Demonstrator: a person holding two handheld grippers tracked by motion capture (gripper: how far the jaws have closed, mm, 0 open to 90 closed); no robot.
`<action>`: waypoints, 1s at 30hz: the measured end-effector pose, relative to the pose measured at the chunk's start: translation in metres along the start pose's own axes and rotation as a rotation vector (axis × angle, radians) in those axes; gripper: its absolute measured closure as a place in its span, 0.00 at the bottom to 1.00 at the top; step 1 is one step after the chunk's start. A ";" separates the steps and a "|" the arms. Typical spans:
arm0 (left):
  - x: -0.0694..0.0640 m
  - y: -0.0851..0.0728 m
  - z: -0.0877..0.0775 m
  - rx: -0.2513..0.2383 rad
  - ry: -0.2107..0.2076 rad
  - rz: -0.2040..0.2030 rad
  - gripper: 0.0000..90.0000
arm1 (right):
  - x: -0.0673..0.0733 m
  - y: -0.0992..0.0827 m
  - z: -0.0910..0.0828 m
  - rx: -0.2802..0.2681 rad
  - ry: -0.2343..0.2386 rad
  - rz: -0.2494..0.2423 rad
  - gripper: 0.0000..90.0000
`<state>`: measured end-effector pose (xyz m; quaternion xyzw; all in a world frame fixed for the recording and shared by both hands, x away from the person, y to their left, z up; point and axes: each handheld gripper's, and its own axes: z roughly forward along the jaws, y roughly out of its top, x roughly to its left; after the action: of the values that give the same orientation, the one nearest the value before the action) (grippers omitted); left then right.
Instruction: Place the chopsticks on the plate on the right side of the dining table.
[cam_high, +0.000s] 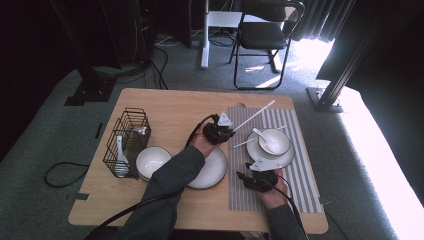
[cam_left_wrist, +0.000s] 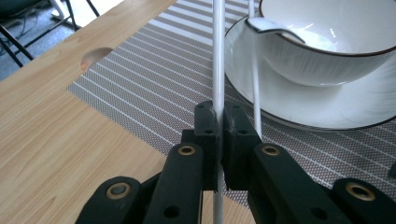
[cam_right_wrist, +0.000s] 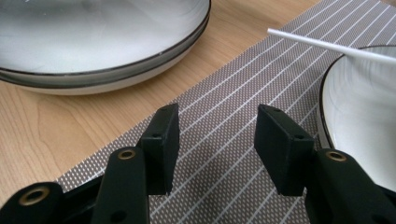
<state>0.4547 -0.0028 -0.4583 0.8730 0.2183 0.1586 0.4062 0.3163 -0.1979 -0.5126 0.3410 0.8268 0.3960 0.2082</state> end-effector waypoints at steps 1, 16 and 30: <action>0.000 0.000 0.001 0.005 -0.001 0.002 0.96 | 0.000 -0.001 0.000 -0.001 0.003 0.004 0.55; -0.003 0.006 0.028 0.087 -0.008 0.012 0.96 | 0.000 -0.007 0.003 0.013 0.005 0.010 0.54; -0.010 0.009 0.044 0.117 -0.013 0.020 0.96 | -0.002 -0.009 0.002 0.006 0.002 0.017 0.55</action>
<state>0.4686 -0.0409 -0.4799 0.8984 0.2158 0.1438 0.3545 0.3149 -0.2022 -0.5205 0.3483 0.8251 0.3957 0.2032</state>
